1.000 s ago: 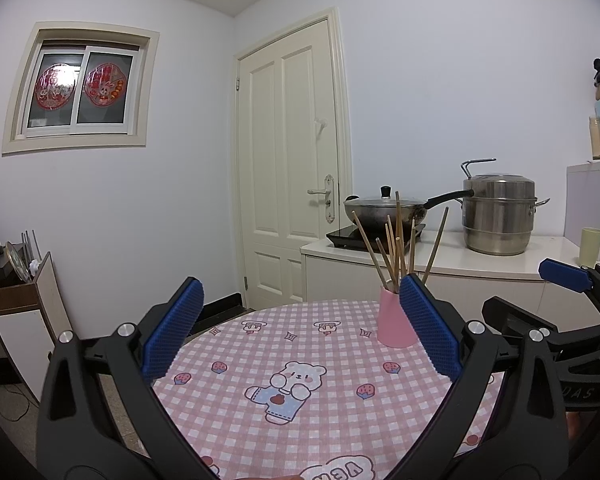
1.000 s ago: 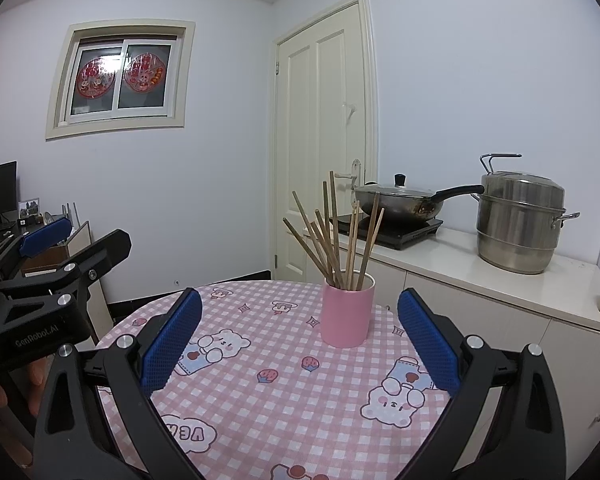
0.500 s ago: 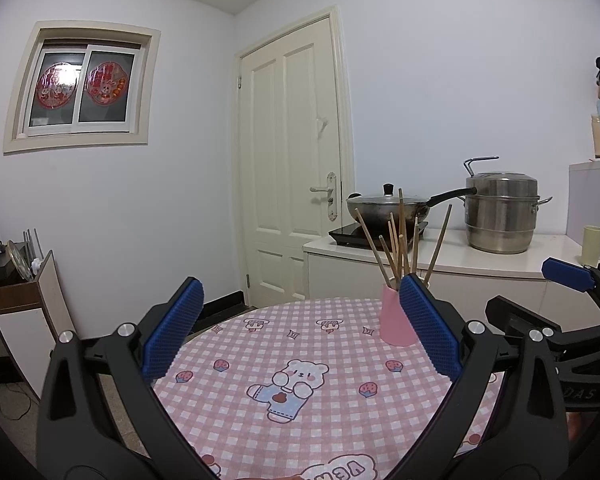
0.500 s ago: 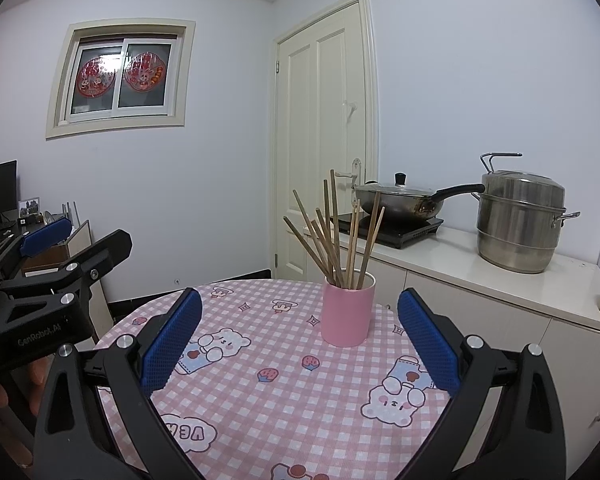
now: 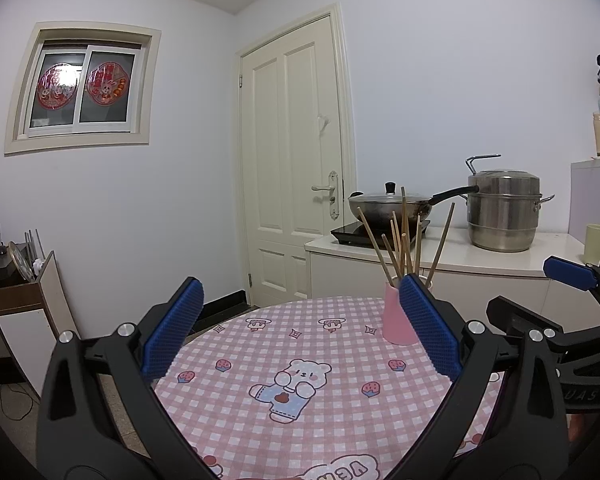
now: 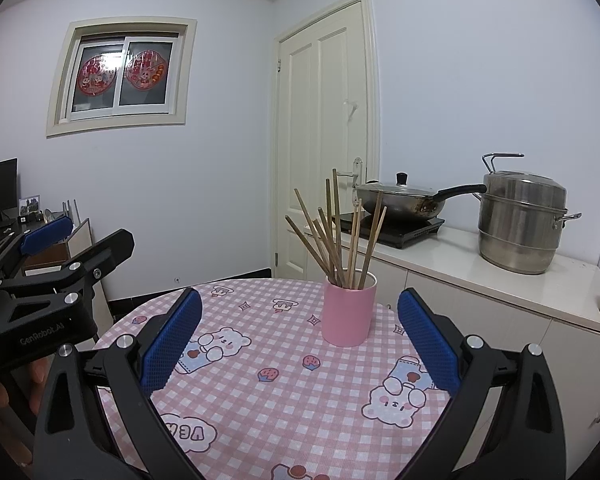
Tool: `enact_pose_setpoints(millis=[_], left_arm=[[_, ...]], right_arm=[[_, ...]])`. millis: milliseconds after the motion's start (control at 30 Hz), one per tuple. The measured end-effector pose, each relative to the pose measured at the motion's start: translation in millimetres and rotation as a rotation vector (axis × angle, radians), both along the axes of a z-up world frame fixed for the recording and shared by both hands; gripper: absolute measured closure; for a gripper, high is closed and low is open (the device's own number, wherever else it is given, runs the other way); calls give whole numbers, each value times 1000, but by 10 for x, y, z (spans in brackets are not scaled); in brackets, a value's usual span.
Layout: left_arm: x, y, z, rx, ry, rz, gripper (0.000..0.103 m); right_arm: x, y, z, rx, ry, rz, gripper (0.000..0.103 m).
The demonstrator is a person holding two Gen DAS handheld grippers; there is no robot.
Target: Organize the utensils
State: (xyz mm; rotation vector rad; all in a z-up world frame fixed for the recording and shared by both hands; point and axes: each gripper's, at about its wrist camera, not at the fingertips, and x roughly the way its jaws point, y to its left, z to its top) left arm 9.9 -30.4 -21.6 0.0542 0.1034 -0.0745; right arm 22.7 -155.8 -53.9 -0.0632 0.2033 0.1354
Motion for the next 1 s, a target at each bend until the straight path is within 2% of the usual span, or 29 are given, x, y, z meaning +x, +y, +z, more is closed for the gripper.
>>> enact_pose_setpoints(millis=[1000], left_arm=[[33,-21,-10,11,6,15,7]], right_arm=[[29,-39,16,-4,12,3,8]])
